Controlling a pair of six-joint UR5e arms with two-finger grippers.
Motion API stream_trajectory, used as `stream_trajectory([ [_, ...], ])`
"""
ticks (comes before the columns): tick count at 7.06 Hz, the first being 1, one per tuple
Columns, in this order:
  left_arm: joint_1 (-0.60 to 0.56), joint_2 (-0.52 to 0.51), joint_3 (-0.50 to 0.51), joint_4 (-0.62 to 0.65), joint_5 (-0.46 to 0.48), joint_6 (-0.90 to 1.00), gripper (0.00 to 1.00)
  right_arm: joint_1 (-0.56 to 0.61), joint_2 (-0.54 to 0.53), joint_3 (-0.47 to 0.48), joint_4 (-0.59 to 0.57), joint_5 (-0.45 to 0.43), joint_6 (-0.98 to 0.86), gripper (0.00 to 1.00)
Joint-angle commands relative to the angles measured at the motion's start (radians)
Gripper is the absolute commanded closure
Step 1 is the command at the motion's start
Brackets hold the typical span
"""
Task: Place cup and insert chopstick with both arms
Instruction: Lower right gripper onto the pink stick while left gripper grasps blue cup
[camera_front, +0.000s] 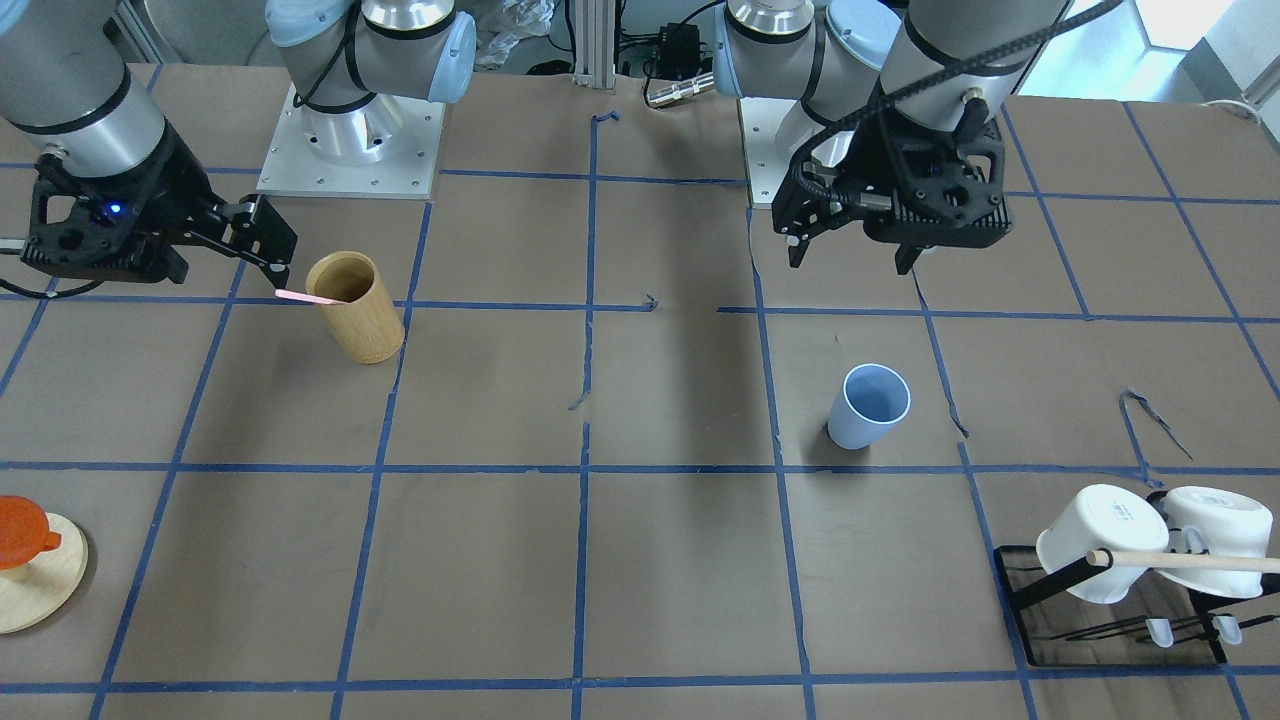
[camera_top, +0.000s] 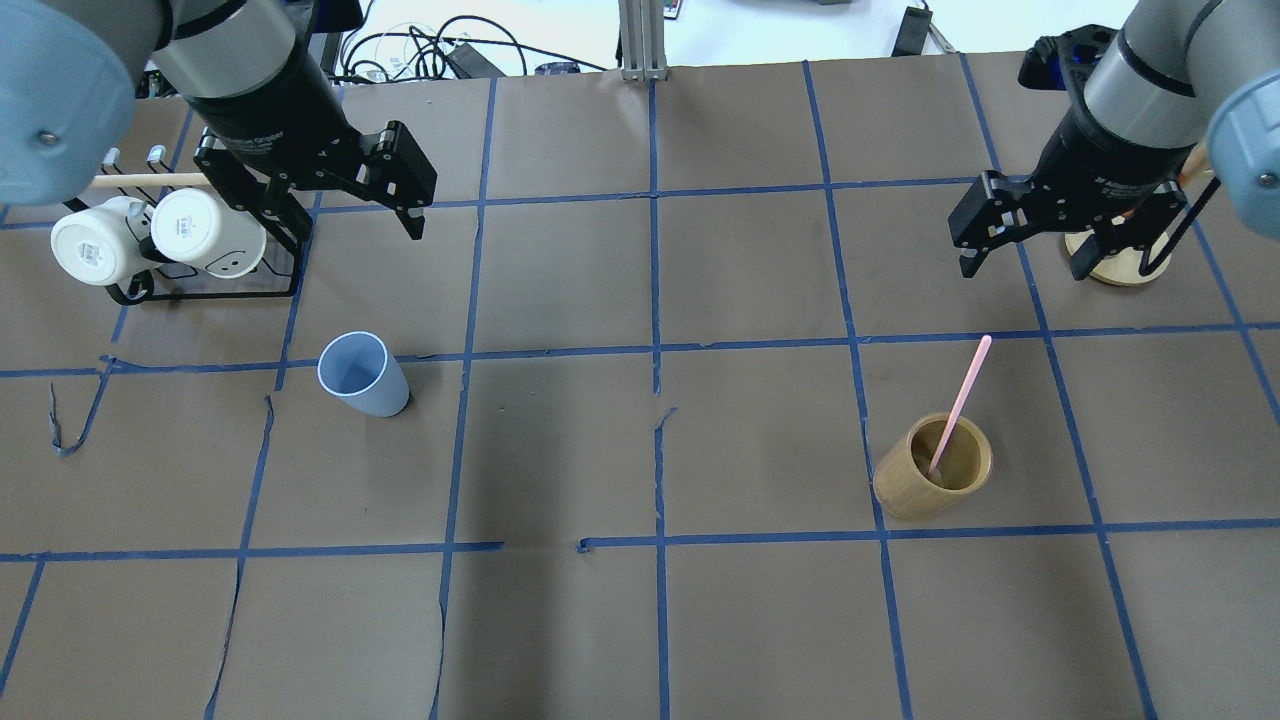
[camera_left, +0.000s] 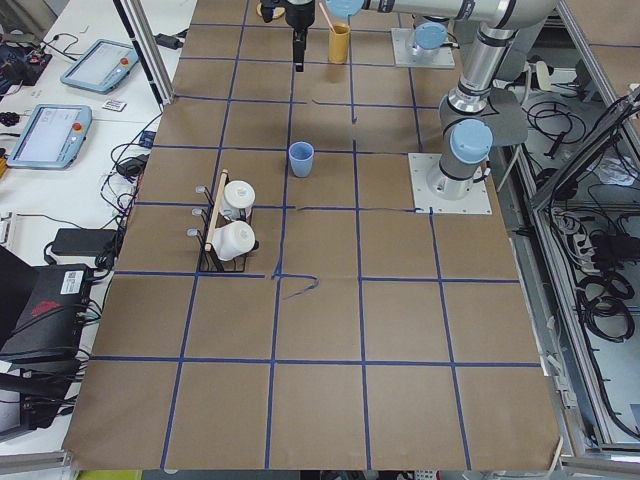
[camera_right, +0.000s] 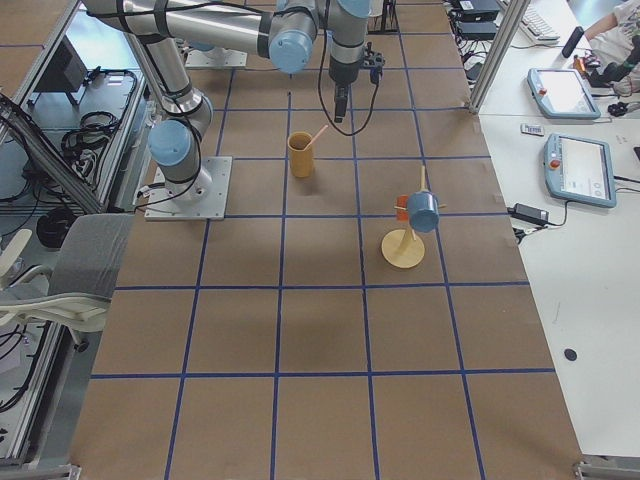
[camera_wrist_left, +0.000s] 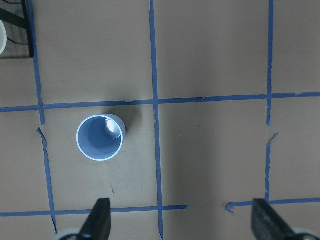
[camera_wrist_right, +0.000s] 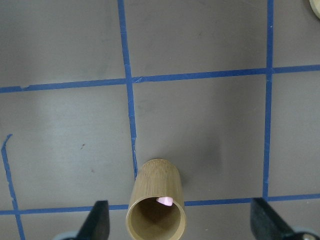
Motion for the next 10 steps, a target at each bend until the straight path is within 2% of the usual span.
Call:
stream_trajectory([
  [1,0.0,-0.044,-0.107,0.097,0.004,0.012,0.0,-0.004,0.026,0.045,0.008,-0.004,0.043,0.0],
  [4,0.054,-0.041,-0.368,0.309,0.018,0.183,0.0,-0.002,0.026,0.13,-0.009,0.003,0.044,0.0],
  [5,0.098,-0.044,-0.428,0.364,0.017,0.267,0.0,-0.002,0.027,0.133,-0.007,0.013,0.044,0.0],
  [6,0.127,-0.06,-0.482,0.481,0.017,0.306,0.03,-0.002,0.03,0.132,-0.007,0.008,0.044,0.01],
  [7,0.131,-0.079,-0.508,0.543,0.015,0.32,0.03,-0.002,0.032,0.133,-0.007,0.003,0.043,0.06],
  [8,0.131,-0.09,-0.508,0.547,0.017,0.322,0.2,-0.002,0.032,0.133,-0.007,0.003,0.037,0.28],
  [9,0.132,-0.106,-0.51,0.57,0.017,0.323,0.39,-0.001,0.035,0.133,-0.009,0.016,0.04,0.36],
  [10,0.132,-0.119,-0.508,0.576,0.017,0.323,0.64,-0.001,0.048,0.133,-0.009,0.011,0.031,0.46],
])
